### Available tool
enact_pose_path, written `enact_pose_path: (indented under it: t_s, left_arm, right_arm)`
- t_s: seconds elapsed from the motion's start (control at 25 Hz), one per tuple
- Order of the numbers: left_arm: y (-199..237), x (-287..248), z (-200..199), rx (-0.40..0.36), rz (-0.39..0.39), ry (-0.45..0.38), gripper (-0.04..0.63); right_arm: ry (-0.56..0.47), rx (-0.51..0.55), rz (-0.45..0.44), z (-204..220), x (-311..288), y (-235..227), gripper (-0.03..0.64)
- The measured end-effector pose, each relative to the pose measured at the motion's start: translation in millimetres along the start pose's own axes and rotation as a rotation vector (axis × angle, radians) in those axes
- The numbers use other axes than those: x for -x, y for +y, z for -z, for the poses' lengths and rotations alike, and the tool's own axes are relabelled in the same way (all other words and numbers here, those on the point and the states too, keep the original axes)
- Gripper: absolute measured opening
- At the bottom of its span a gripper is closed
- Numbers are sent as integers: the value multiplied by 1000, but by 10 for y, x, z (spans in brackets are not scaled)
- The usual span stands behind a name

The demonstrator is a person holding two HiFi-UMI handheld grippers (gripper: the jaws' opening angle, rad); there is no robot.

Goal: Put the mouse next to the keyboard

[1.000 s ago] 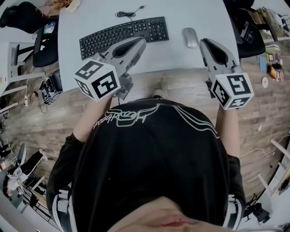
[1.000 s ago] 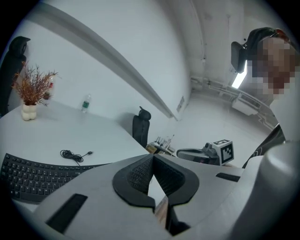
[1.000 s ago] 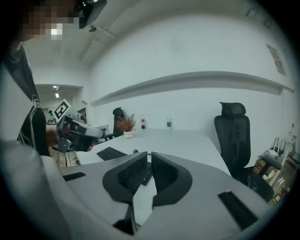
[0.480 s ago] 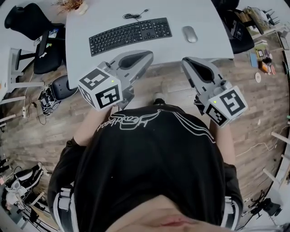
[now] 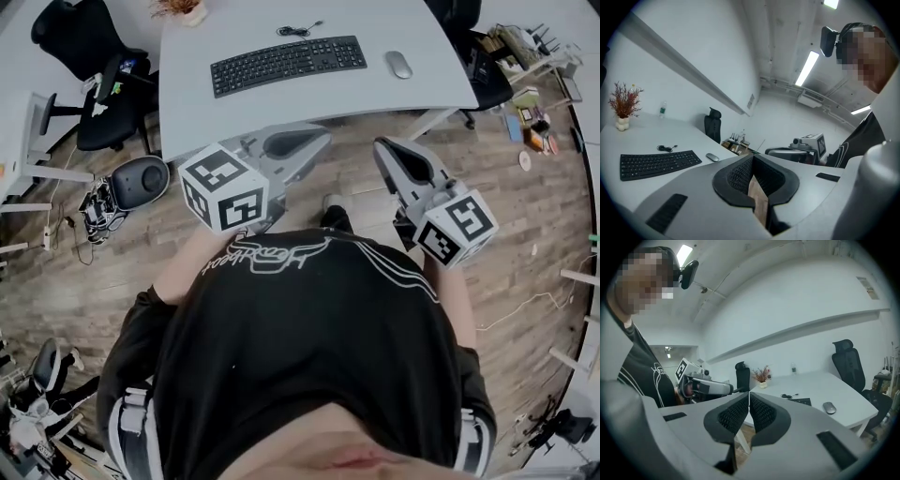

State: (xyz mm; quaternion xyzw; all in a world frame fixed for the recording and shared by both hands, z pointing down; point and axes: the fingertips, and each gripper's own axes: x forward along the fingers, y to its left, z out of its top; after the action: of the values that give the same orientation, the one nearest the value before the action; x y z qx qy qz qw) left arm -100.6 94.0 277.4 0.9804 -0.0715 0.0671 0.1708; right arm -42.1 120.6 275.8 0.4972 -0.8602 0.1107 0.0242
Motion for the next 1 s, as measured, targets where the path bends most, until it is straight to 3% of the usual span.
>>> enact_pose_path:
  t_s: [0.44,1.0]
  left_arm:
    - [-369,345,311,-1,26,35,8]
    - [-527,382,398,-5,50,47,8]
  right_arm:
    - [29,-17,-1,268,225,547,10]
    - [61,-51,70,422,364,549,9]
